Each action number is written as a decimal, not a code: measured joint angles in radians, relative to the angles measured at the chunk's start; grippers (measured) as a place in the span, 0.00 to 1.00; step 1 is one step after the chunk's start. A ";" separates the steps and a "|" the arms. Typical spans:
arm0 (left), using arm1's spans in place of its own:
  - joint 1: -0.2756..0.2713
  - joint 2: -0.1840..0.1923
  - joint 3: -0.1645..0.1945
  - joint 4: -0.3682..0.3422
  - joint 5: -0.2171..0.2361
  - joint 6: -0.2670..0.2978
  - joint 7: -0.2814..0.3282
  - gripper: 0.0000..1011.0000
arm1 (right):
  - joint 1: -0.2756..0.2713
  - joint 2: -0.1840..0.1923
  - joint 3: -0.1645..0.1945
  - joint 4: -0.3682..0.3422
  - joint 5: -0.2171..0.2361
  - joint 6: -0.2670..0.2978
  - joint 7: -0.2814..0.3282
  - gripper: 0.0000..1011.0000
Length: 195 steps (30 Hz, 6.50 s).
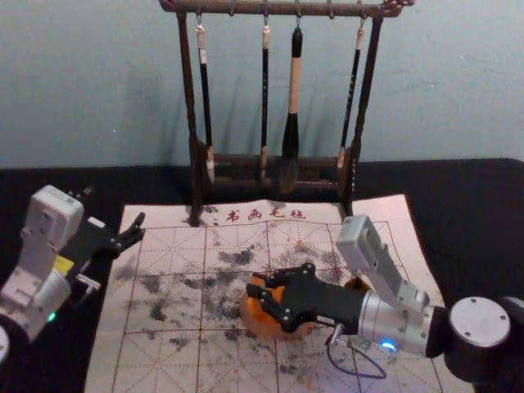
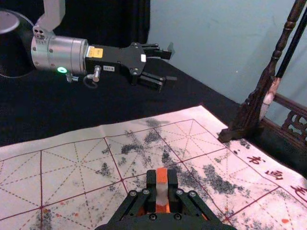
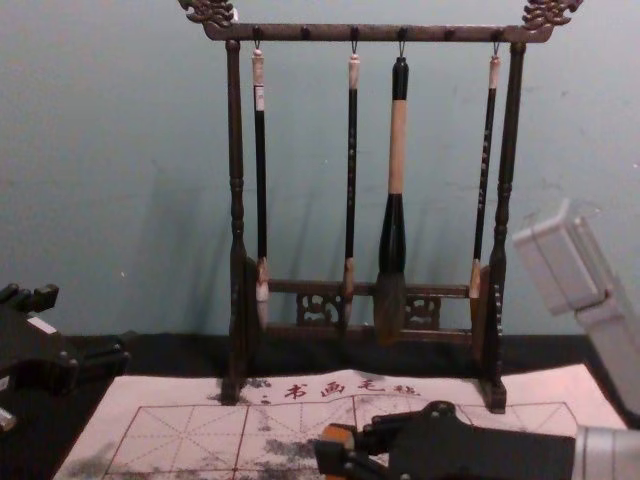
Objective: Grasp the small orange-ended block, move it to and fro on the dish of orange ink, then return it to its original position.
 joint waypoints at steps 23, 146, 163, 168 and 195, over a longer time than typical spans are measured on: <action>0.000 0.000 0.000 0.000 0.000 0.000 0.000 0.99 | 0.032 -0.027 0.012 0.056 -0.017 -0.001 -0.030 0.08; 0.000 0.000 0.000 0.000 0.000 0.000 0.000 0.99 | -0.031 0.061 0.005 -0.080 -0.008 0.069 -0.011 0.08; 0.000 0.000 0.000 0.000 0.000 0.000 0.000 0.99 | 0.024 0.019 0.012 -0.001 -0.022 0.062 -0.038 0.08; 0.000 0.000 0.000 0.000 0.000 0.000 0.000 0.99 | 0.026 0.020 0.022 0.004 -0.022 0.063 -0.046 0.08; 0.000 0.000 0.000 0.000 0.000 0.000 0.000 0.99 | -0.056 0.094 0.036 -0.120 0.000 0.088 -0.025 0.08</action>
